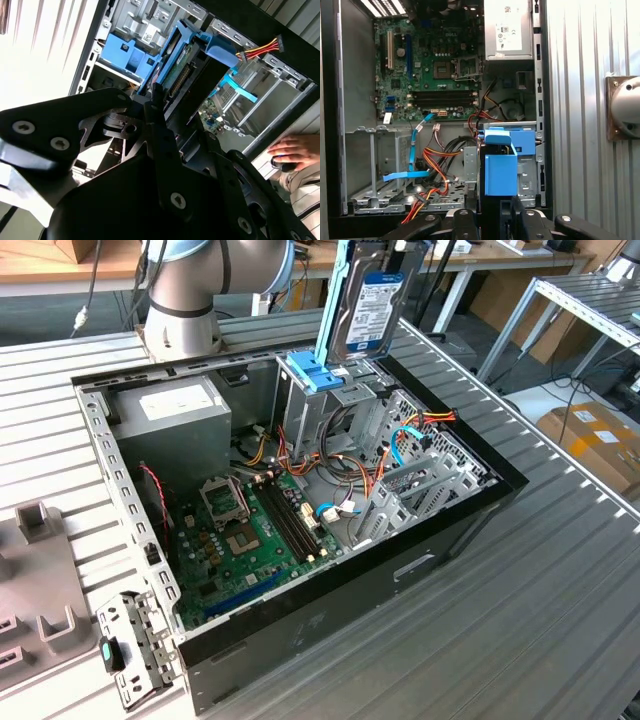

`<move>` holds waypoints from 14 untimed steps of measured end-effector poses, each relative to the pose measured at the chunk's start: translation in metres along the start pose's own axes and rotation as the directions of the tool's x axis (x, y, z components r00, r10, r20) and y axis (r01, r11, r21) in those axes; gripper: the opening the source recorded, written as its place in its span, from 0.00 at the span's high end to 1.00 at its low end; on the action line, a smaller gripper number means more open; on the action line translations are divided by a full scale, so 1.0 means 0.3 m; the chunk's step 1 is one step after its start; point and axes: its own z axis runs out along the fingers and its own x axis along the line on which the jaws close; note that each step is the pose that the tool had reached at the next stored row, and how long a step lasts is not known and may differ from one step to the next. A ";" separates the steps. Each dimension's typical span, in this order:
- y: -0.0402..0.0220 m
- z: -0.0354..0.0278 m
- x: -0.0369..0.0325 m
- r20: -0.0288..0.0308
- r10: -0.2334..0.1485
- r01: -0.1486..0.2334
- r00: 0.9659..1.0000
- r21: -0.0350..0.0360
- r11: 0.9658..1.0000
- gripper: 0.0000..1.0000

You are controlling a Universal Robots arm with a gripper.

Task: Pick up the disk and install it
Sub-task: 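Insert the disk into the insertion slot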

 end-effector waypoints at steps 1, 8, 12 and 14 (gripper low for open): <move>-0.001 0.000 0.012 0.000 0.000 0.000 1.000 0.000 1.000 0.65; -0.003 -0.001 0.074 0.000 0.000 0.000 1.000 0.000 1.000 0.65; -0.005 -0.002 0.114 0.000 0.000 0.000 1.000 0.000 1.000 0.65; -0.005 -0.002 0.126 0.000 0.000 0.000 1.000 0.000 1.000 0.65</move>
